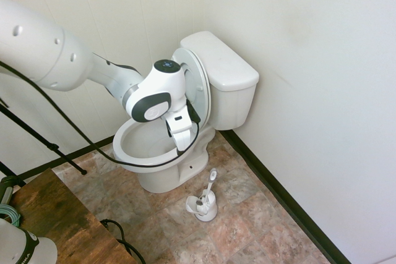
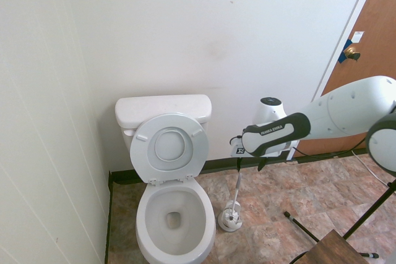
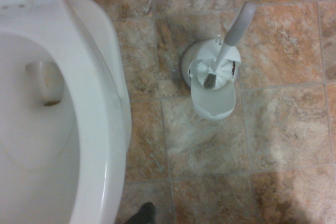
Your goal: Clean the toilet
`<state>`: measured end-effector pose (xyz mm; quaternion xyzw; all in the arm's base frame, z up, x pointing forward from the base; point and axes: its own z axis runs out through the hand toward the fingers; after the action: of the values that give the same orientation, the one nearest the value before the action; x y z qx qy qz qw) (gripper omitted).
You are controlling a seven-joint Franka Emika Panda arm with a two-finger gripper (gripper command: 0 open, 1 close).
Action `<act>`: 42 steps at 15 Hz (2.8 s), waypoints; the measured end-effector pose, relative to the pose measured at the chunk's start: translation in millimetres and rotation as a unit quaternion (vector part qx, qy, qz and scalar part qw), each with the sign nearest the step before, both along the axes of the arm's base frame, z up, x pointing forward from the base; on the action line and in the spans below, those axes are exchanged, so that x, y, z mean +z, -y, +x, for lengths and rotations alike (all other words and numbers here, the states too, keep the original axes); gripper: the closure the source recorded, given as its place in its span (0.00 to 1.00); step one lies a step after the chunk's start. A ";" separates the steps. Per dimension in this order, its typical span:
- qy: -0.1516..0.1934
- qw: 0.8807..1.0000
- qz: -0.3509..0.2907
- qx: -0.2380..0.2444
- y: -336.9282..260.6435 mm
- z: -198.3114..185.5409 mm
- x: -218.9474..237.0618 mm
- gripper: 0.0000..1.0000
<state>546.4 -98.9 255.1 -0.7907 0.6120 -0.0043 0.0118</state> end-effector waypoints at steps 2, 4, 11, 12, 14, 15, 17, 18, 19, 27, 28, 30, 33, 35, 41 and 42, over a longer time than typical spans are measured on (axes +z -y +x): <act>-0.008 0.999 0.001 -0.032 10.6 23.1 -26.0 0.00; -0.022 0.998 0.003 -0.058 22.6 43.2 -61.1 0.00; -0.058 0.992 0.003 -0.115 57.7 96.7 -158.8 0.00; -0.065 0.991 0.004 -0.120 61.5 102.4 -172.2 0.00; -0.073 0.989 0.004 -0.130 72.2 112.2 -192.8 0.00; -0.075 0.988 0.004 -0.134 77.9 116.5 -200.1 0.00; -0.082 0.987 0.004 -0.141 87.5 123.9 -213.0 0.00; -0.086 0.986 0.004 -0.143 90.6 126.1 -219.3 0.00; -0.089 0.985 0.005 -0.144 92.7 128.1 -225.0 0.00; -0.100 0.984 0.005 -0.149 93.5 135.7 -246.5 1.00; -0.100 0.984 0.005 -0.150 93.6 135.3 -248.0 1.00; -0.102 0.983 0.007 -0.151 93.7 133.8 -251.3 1.00; -0.106 0.983 0.008 -0.152 92.7 131.7 -256.3 1.00; -0.105 0.983 0.009 -0.153 93.1 131.6 -256.6 1.00; -0.109 0.982 0.010 -0.154 92.7 129.3 -261.9 1.00; -0.110 0.982 0.010 -0.154 92.8 128.4 -263.7 1.00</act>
<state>674.8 -191.7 -8.7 -0.6822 0.7243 0.0871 -0.0484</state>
